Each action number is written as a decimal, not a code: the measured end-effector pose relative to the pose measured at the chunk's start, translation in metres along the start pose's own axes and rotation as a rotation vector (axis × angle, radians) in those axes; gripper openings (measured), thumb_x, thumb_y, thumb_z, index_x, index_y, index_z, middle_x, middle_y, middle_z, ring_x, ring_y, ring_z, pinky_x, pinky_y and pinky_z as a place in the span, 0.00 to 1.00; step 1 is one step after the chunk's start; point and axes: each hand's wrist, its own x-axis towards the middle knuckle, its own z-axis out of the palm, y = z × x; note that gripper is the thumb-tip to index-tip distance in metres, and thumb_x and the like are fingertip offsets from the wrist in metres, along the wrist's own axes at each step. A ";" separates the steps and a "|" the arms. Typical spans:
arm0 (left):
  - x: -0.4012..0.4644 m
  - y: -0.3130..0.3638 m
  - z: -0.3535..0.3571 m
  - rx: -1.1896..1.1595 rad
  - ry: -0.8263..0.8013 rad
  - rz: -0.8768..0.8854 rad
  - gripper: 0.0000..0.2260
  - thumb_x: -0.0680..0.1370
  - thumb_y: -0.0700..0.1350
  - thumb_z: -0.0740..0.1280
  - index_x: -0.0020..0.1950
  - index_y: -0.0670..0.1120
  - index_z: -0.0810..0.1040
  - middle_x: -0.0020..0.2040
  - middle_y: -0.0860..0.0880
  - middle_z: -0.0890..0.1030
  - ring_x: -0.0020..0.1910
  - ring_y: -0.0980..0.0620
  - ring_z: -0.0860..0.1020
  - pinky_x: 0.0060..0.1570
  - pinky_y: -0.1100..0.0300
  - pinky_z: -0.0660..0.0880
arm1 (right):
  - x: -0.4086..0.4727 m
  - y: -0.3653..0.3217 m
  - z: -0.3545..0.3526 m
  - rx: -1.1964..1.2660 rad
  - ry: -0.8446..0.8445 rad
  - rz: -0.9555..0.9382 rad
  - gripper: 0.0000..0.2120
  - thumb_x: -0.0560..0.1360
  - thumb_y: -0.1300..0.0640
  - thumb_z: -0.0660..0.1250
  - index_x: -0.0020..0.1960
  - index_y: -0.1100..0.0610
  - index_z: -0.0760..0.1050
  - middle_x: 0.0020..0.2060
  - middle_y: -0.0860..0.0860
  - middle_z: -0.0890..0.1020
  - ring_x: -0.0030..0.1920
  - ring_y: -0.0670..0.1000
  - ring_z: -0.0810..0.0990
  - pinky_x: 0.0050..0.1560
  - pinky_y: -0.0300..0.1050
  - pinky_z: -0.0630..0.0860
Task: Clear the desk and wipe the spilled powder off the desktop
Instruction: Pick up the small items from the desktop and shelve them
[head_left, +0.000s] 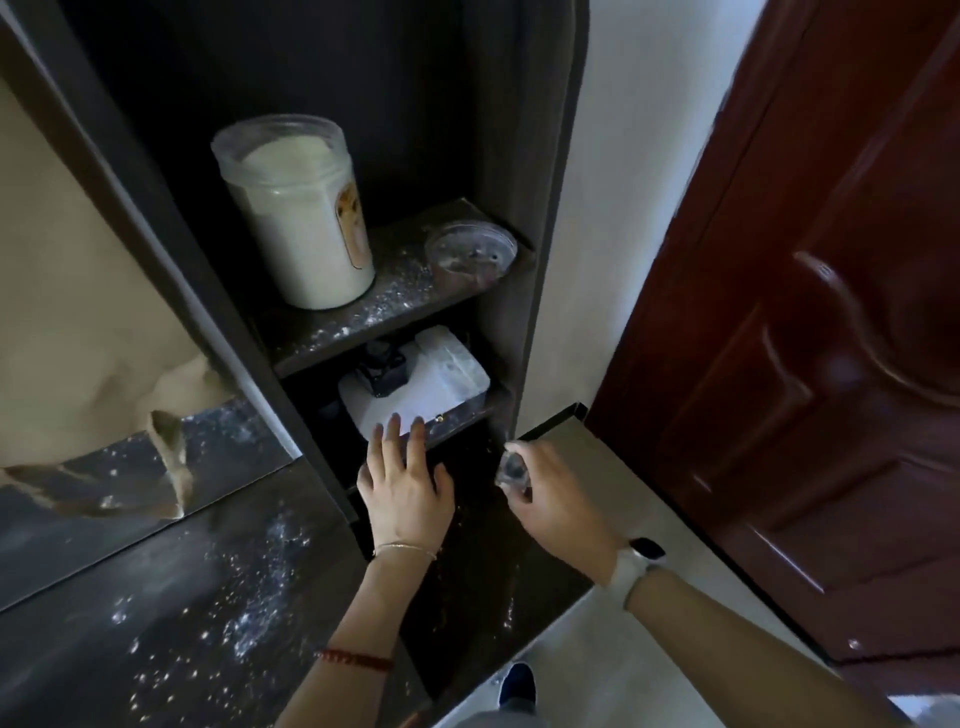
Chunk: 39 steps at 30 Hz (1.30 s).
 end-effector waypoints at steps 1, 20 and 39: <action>0.007 -0.003 0.002 0.035 -0.009 -0.026 0.26 0.68 0.43 0.69 0.65 0.41 0.71 0.66 0.37 0.71 0.66 0.35 0.67 0.54 0.38 0.70 | 0.019 -0.007 -0.001 -0.026 -0.009 -0.049 0.18 0.76 0.59 0.63 0.65 0.58 0.66 0.59 0.54 0.70 0.55 0.53 0.74 0.54 0.45 0.72; 0.010 -0.020 0.017 0.074 -0.088 -0.128 0.36 0.66 0.45 0.72 0.71 0.45 0.61 0.71 0.45 0.67 0.71 0.49 0.56 0.58 0.42 0.72 | 0.151 -0.029 0.037 -0.342 -0.146 -0.423 0.21 0.74 0.62 0.65 0.65 0.63 0.67 0.62 0.60 0.70 0.65 0.59 0.67 0.65 0.49 0.62; -0.036 0.011 0.039 -0.010 -0.081 -0.135 0.24 0.71 0.53 0.57 0.64 0.46 0.70 0.65 0.40 0.72 0.67 0.43 0.66 0.58 0.45 0.70 | 0.032 0.079 0.016 -0.154 0.053 -0.204 0.20 0.74 0.53 0.56 0.62 0.60 0.72 0.60 0.57 0.76 0.61 0.57 0.73 0.62 0.53 0.70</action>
